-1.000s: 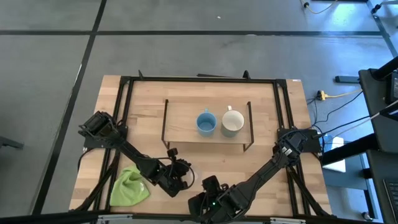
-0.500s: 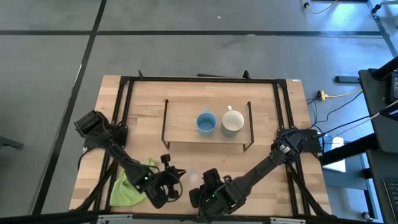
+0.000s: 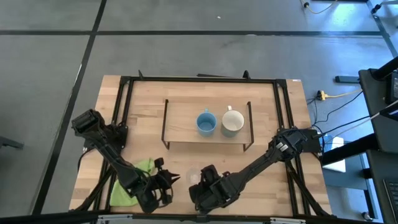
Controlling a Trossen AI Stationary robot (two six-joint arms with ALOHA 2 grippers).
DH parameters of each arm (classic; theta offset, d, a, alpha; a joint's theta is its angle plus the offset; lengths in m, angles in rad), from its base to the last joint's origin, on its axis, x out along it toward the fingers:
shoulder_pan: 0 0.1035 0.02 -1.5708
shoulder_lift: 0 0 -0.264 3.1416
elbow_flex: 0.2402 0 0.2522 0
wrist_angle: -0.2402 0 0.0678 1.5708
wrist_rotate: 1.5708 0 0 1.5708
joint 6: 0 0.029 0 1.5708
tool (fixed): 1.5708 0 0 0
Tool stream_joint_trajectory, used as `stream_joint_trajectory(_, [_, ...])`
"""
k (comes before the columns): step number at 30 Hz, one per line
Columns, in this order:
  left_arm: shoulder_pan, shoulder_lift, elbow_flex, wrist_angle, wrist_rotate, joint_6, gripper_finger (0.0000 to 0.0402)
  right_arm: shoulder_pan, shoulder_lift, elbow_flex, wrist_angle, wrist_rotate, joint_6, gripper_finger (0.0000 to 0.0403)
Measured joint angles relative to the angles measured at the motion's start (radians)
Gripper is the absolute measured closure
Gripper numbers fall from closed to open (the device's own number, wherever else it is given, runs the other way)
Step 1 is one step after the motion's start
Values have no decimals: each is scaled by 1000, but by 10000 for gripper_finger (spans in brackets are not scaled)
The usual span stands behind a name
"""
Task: Stack small to large cups/mugs on shelf
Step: Put the transparent mug on the shelf
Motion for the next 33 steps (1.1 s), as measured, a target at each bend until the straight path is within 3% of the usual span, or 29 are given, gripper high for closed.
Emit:
stream_joint_trajectory(13, [-88,0,0,-19,-19,-124,371,-54,0,0,-9,23,-62,261])
stream_joint_trajectory(22, [-118,0,0,-24,30,-165,371,-130,13,21,-72,-147,-165,261])
stream_joint_trajectory(33, [-121,0,0,-53,84,-168,370,-176,8,76,-87,-259,-228,261])
